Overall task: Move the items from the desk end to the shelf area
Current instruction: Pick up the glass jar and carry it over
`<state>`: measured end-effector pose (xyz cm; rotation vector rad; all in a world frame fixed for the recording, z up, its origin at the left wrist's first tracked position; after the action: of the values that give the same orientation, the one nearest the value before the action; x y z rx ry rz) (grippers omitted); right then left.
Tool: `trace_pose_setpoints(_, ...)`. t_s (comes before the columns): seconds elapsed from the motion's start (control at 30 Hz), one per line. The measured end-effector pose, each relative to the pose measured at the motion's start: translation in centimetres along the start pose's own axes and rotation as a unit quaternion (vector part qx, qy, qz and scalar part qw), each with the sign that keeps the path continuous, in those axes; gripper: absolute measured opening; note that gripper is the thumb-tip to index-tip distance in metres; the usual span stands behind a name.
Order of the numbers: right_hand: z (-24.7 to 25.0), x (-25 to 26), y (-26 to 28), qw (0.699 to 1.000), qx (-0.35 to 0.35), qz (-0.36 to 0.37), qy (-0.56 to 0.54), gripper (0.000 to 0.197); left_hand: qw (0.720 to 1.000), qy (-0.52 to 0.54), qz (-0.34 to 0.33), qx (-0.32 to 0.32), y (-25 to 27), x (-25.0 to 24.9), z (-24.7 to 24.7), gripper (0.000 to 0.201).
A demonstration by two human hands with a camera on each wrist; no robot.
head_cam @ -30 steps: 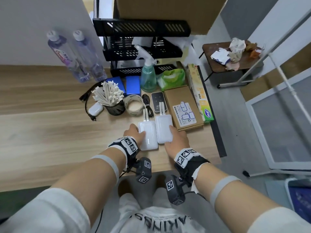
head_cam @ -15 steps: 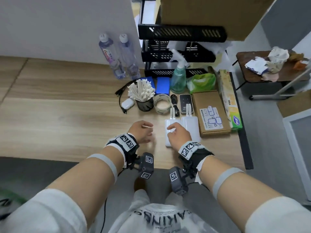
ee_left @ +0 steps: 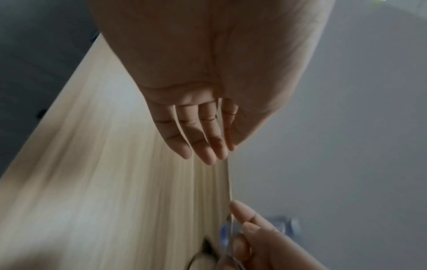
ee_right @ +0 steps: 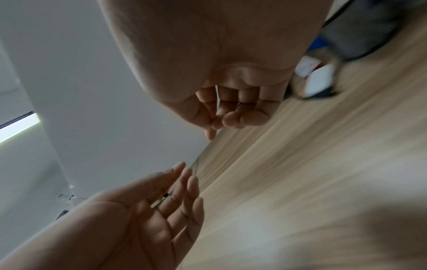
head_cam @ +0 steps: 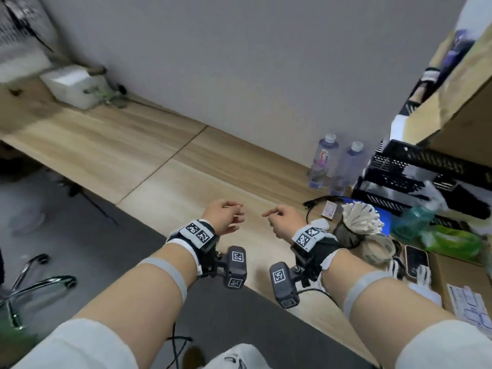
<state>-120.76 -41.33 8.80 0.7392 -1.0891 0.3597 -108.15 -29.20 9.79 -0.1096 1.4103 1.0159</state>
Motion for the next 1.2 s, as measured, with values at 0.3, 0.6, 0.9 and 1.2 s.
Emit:
trace_pose_setpoints(0.3, -21.5, 13.7, -5.1, 0.994, 0.077, 0.022, -0.077, 0.028, 0.988, 0.069, -0.056, -0.129, -2.3, -1.9, 27.8, 0.013)
trace_pose_setpoints(0.6, -36.7, 20.4, -11.4, 0.988, 0.138, 0.019, -0.074, 0.025, 0.975, 0.100, -0.034, -0.193, -7.2, -0.1, 43.8, 0.014)
trace_pose_setpoints(0.9, -52.8, 26.9, -23.2, 0.974, 0.182, -0.015, -0.135, 0.022, 0.964, 0.084, -0.015, -0.251, -17.4, -1.8, 58.8, 0.014)
trace_pose_setpoints(1.2, -66.4, 36.1, -32.5, 0.964, 0.217, -0.041, -0.151, 0.008, 0.956, 0.056, 0.000, -0.290, -26.2, -5.7, 73.7, 0.014)
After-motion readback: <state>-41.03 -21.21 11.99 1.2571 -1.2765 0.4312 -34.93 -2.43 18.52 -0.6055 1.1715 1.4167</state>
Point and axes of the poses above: each hand's wrist, its own y-axis away from the middle knuckle, its own z-axis out of the back of the hand, x = y × z, the point moved 6 cm from there along -y, towards the middle knuckle, and after that the axes turned 12 degrees about -y, right-handed, at the moved point
